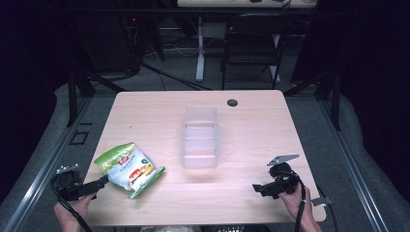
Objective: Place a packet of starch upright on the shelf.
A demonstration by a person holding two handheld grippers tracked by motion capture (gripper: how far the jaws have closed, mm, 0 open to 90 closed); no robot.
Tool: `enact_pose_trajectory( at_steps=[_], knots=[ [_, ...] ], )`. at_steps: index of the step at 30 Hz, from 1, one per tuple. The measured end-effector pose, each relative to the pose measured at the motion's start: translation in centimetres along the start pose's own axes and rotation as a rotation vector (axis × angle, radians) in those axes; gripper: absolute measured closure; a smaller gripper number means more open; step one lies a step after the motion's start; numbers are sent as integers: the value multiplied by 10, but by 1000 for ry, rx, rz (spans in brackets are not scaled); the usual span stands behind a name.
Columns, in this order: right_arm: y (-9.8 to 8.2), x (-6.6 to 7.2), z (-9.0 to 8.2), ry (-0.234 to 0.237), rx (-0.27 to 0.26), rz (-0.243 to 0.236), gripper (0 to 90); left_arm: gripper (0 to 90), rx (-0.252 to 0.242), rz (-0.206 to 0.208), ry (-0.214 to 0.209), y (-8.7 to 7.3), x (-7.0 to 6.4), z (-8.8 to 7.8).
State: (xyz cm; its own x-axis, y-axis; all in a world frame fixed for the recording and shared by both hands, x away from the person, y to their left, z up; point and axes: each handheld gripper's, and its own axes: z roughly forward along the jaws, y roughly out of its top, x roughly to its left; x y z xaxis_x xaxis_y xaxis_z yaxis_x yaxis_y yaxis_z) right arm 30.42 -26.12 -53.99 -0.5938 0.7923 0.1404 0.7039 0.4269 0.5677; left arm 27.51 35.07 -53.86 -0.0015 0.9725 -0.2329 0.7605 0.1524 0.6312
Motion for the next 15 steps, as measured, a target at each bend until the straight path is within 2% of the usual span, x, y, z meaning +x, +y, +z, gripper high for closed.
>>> enact_pose_trajectory(
  at_steps=[1, 4, 7, 10, 12, 13, 15],
  knots=[
    [0, 0, 1, -3, 3, 5, 97, 3, -5, -12, -6, 0, 0, 1],
    [-1, -1, 1, 2, 10, 5, 99, 2, -13, -9, -10, 0, -1, 2],
    [-1, -1, 1, 4, 1, 7, 101, 2, 2, -9, -30, 1, -1, 3],
    [0, 0, 2, 7, 1, 10, 106, 1, 5, 10, -42, 2, -2, 7],
    [0, 0, 3, 6, 11, 7, 109, 1, 8, 36, -24, 4, -2, 8],
    [0, 0, 4, 14, 9, 12, 112, 1, -2, 30, -35, 6, -1, 8],
    [0, 0, 4, 15, 6, 15, 115, 1, 7, 27, -45, 6, 0, 8]
  ],
)
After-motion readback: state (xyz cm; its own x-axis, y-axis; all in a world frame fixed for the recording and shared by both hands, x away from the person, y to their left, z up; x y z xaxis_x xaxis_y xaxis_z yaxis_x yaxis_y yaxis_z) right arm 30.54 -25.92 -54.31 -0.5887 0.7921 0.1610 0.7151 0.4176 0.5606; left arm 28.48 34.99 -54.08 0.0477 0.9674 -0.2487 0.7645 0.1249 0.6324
